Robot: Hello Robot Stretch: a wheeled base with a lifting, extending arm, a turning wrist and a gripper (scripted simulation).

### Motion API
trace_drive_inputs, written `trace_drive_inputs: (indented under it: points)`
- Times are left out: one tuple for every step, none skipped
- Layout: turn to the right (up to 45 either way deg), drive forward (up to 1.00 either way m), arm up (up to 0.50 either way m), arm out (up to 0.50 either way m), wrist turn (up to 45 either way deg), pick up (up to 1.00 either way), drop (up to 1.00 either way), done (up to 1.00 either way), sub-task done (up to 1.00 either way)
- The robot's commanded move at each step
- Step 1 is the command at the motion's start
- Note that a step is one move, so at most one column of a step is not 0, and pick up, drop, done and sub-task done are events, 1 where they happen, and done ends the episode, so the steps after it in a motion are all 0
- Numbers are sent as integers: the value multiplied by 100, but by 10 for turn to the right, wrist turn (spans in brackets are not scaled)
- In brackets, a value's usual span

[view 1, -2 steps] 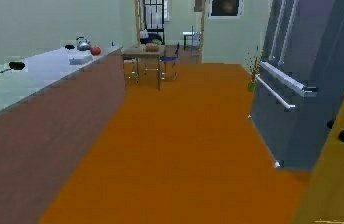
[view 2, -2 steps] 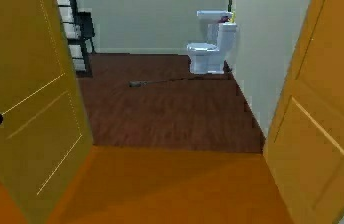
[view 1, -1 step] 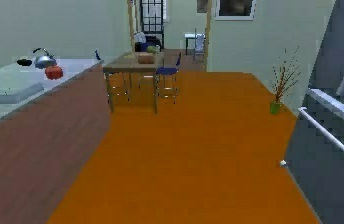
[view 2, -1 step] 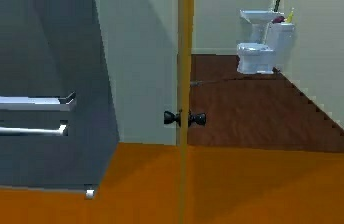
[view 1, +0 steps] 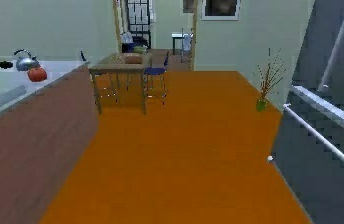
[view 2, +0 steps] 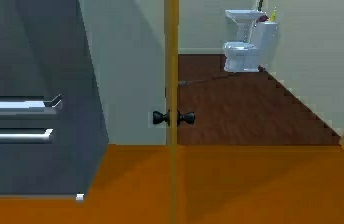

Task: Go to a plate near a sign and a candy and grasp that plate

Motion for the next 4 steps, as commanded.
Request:
trace_drive_inputs:
  points:
    - [0, 100, 0, 0, 0, 0, 0, 0, 0]
    - [0, 100, 0, 0, 0, 0, 0, 0, 0]
    - [0, 45, 0, 0, 0, 0, 0, 0, 0]
    - [420, 0, 0, 0, 0, 0, 0, 0, 0]
